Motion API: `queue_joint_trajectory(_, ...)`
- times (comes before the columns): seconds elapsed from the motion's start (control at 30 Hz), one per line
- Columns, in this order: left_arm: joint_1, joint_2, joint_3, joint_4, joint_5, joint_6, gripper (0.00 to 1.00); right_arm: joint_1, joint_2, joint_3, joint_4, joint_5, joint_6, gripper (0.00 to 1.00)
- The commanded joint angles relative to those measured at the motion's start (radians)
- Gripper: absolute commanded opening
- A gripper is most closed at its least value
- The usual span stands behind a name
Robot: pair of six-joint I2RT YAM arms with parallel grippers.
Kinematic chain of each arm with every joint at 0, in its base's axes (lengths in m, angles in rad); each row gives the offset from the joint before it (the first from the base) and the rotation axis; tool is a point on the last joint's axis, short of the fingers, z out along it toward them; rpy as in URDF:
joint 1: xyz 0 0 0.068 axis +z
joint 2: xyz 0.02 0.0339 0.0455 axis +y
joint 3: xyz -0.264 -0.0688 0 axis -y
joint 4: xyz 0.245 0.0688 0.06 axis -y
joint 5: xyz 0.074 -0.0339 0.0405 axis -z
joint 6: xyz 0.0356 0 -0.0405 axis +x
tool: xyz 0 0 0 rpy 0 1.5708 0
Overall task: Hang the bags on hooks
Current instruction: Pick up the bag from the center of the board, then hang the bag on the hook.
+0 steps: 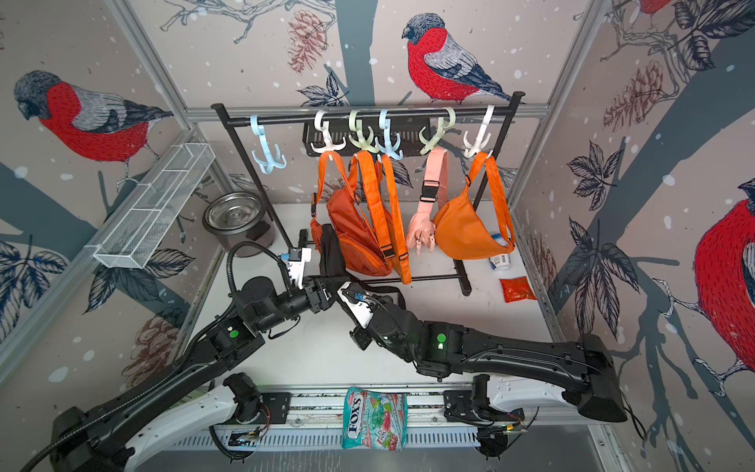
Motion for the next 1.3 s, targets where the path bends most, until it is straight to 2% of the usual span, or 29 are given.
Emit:
queue_joint_trajectory(0.0, -0.004, 0.006, 0.036, -0.019, 0.004, 0.052, 0.32, 0.004, 0.004, 0.018, 0.009, 0.021, -0.023, 0.02)
queue_joint_trajectory(0.1, -0.005, -0.001, 0.048, -0.064, -0.002, 0.085, 0.04, 0.005, -0.019, 0.017, 0.014, -0.009, -0.036, 0.05)
queue_joint_trajectory(0.13, -0.004, -0.005, 0.049, -0.075, -0.004, 0.095, 0.00, 0.005, -0.035, 0.018, 0.012, -0.028, -0.043, 0.08)
queue_joint_trajectory(0.17, -0.005, -0.011, 0.051, -0.091, -0.003, 0.111, 0.00, 0.005, -0.054, 0.016, 0.012, -0.044, -0.046, 0.15)
queue_joint_trajectory(0.3, -0.004, -0.050, 0.053, -0.135, 0.017, 0.205, 0.00, 0.001, -0.184, -0.028, 0.053, -0.074, -0.058, 0.54)
queue_joint_trajectory(0.4, -0.004, -0.066, 0.064, -0.186, 0.037, 0.292, 0.00, -0.031, -0.287, -0.076, 0.082, -0.028, -0.051, 0.67)
queue_joint_trajectory(0.47, -0.004, -0.069, 0.085, -0.224, 0.066, 0.342, 0.00, -0.100, -0.344, -0.090, 0.063, 0.034, -0.008, 0.70)
queue_joint_trajectory(0.53, -0.004, -0.080, 0.096, -0.228, 0.124, 0.373, 0.00, -0.191, -0.379, -0.089, 0.011, 0.040, 0.032, 0.72)
queue_joint_trajectory(0.77, -0.004, -0.117, 0.163, -0.279, 0.280, 0.461, 0.00, -0.395, -0.441, -0.141, -0.038, -0.091, 0.077, 0.88)
queue_joint_trajectory(1.0, -0.005, -0.135, 0.197, -0.302, 0.334, 0.471, 0.00, -0.482, -0.414, -0.177, 0.006, -0.223, 0.057, 0.92)
queue_joint_trajectory(1.27, -0.004, -0.145, 0.211, -0.302, 0.345, 0.463, 0.00, -0.526, -0.290, -0.151, 0.063, -0.356, 0.006, 0.92)
